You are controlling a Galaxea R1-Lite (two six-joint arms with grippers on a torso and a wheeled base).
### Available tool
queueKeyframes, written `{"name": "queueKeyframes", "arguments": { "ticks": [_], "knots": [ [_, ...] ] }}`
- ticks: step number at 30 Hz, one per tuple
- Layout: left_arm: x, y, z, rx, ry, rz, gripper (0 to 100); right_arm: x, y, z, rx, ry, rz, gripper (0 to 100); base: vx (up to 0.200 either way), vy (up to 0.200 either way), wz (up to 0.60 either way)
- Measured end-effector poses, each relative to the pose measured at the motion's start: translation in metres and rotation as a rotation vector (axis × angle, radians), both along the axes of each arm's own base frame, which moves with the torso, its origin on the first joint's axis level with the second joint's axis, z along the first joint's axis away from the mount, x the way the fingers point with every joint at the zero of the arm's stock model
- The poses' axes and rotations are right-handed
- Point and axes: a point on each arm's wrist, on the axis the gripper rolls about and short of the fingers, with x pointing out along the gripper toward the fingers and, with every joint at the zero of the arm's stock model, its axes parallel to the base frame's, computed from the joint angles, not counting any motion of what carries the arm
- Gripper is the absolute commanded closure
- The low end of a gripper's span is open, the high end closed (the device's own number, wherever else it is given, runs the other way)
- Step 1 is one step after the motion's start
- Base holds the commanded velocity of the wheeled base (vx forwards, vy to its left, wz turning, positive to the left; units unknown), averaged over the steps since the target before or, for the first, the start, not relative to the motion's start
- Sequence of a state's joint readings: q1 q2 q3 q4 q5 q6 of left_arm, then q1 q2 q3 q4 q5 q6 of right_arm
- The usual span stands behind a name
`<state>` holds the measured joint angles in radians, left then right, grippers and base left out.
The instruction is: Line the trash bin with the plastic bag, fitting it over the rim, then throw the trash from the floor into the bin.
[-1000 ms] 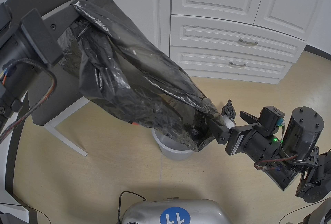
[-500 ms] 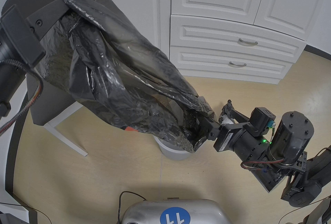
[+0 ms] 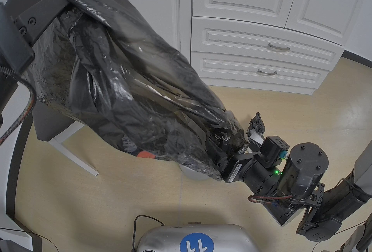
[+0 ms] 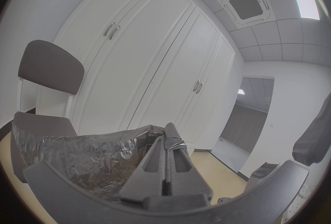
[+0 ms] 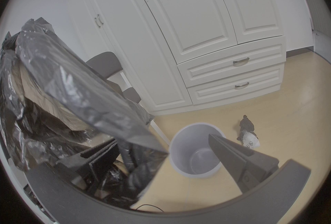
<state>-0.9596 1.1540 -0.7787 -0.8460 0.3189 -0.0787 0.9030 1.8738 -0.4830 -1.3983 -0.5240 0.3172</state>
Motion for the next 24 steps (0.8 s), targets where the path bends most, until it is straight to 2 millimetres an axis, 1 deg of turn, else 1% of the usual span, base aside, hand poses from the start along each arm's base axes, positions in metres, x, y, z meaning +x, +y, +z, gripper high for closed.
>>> {"name": "queueKeyframes", "arguments": {
  "ticks": [12, 13, 24],
  "knots": [
    [-0.0023, 0.0031, -0.0031, 0.032, -0.016, 0.015, 100, 0.0002, 0.0012, -0.0028, -0.008, 0.006, 0.003, 0, 0.000, 0.000, 0.00],
    [-0.0022, 0.0030, -0.0034, 0.033, -0.016, 0.015, 100, 0.0002, 0.0012, -0.0029, -0.009, 0.006, 0.003, 100, 0.000, 0.000, 0.00],
    [-0.0020, 0.0027, -0.0063, 0.051, -0.016, 0.020, 100, -0.0011, 0.0008, -0.0029, -0.018, 0.002, 0.004, 100, 0.000, 0.000, 0.00]
  ]
}}
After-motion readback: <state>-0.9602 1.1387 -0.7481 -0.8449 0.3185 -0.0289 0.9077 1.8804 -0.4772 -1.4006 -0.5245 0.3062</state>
